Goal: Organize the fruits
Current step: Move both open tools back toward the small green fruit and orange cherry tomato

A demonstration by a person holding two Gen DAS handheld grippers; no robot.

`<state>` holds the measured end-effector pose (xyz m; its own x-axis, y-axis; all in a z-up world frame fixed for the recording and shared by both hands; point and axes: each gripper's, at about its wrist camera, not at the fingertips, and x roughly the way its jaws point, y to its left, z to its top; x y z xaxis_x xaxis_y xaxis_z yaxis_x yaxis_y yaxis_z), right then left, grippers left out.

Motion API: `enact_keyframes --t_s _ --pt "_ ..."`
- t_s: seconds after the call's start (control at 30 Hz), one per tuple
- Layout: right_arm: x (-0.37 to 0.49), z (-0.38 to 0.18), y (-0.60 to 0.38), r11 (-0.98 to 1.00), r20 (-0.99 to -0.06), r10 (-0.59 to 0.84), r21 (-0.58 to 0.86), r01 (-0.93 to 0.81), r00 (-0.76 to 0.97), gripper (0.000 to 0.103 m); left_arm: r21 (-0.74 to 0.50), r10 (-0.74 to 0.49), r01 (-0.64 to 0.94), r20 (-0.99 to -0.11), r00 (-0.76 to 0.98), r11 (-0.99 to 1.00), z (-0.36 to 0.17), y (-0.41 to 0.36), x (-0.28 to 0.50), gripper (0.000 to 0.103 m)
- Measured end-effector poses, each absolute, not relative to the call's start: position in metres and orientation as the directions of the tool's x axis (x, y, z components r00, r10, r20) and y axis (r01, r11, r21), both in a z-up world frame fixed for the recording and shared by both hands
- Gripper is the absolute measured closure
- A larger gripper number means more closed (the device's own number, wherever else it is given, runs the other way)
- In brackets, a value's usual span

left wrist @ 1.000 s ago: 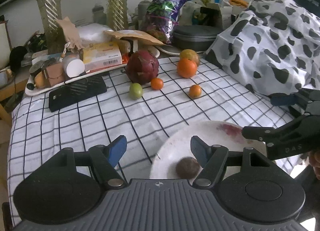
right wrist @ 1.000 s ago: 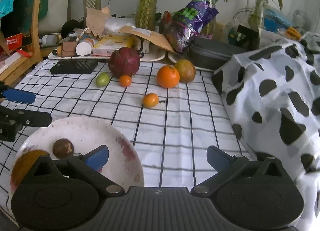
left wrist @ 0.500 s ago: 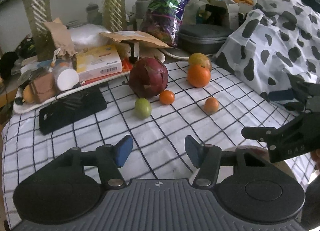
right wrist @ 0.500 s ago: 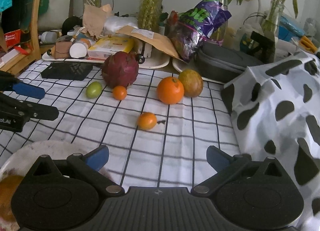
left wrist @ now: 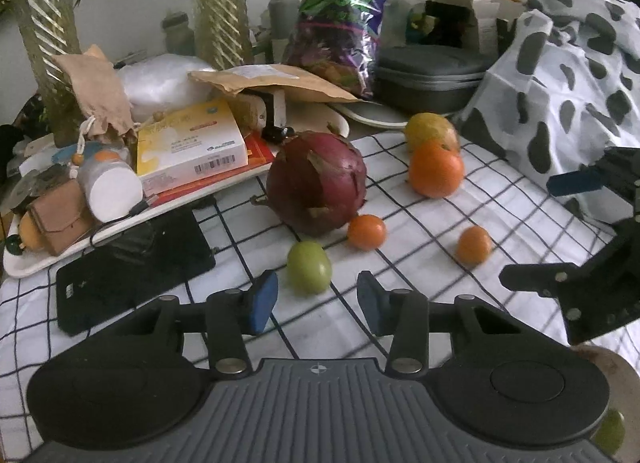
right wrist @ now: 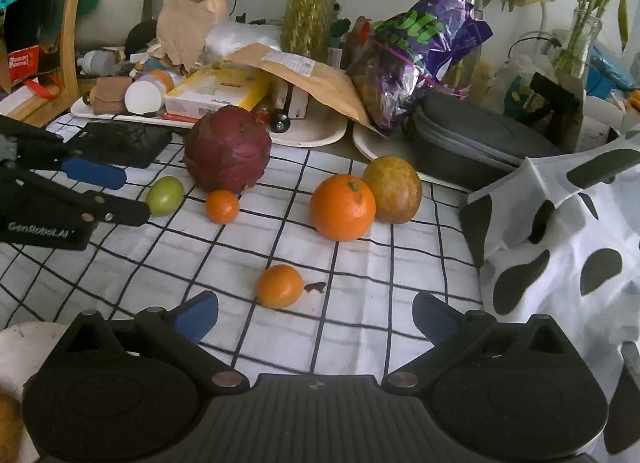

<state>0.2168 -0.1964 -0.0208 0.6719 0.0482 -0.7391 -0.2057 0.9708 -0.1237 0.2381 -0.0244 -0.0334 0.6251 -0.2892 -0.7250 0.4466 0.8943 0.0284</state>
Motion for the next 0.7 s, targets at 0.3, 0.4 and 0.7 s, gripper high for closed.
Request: enact_keyframes --t_s 0.3,0.4,0.7 --pt "0.238 -0.027 -0.201 0.969 -0.747 0.041 -0.131 -0.208 0.663 0.000 -0.008 -0.307 0.450 -0.743 0.595 0.893 -0.042 -0.028 0.261 0.068" --pt "0.241 -0.028 -0.201 0.969 -0.749 0.042 -0.132 -0.210 0.661 0.000 -0.004 -0.301 0.447 -0.745 0.595 0.894 -0.047 -0.029 0.266 0.068" --pt "0.250 -0.032 -0.200 0.960 -0.756 0.063 -0.131 -0.245 0.651 0.004 0.004 -0.293 0.455 -0.760 0.580 0.891 -0.056 -0.030 0.276 0.075"
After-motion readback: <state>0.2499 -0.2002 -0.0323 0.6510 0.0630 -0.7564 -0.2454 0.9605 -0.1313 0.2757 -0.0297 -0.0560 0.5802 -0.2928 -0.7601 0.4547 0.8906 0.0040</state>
